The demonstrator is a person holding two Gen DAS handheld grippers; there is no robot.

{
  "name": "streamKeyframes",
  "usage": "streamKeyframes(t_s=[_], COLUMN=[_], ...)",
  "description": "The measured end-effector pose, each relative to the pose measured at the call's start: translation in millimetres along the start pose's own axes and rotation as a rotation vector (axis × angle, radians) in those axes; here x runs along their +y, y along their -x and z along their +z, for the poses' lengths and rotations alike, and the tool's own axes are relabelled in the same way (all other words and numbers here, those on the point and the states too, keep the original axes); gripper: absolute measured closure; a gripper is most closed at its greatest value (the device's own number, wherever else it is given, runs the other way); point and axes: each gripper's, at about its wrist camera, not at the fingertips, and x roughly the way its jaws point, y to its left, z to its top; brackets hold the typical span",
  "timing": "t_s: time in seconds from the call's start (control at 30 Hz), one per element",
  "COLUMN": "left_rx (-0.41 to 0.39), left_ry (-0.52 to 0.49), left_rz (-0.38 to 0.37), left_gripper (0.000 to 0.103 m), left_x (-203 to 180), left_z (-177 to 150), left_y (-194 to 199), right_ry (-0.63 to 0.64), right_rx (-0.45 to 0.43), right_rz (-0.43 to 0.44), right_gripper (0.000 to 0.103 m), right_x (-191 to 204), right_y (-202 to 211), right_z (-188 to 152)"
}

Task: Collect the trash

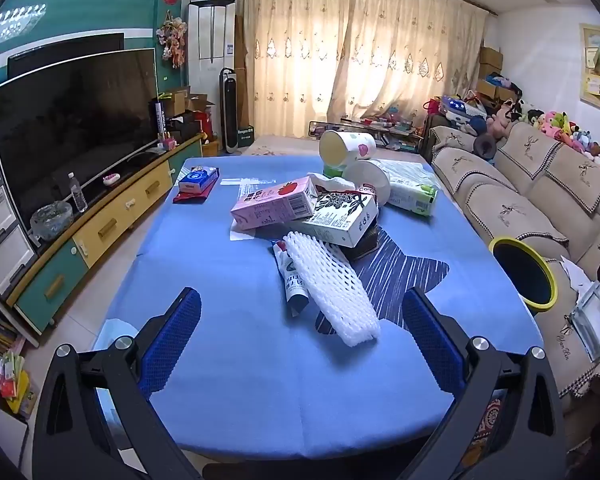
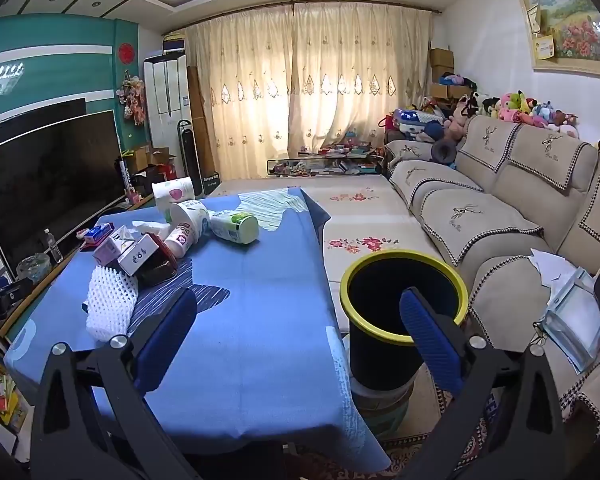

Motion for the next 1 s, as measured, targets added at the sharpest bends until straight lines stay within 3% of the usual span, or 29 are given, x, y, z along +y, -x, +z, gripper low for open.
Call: streamKeyframes(t_s=[1.0], left_rx=[0.021], left_ry=[-0.006], left_rz=[0.001], left_gripper=[0.004], left_x=[-3.6], left_z=[-1.8], left_y=[-8.7], right_ry=[-0.001], right_rx=[0.037], right_rz=[0.008], right_gripper=[0.006], right_x=[1.5], right_y=[-13.7], right_z=[-3.0])
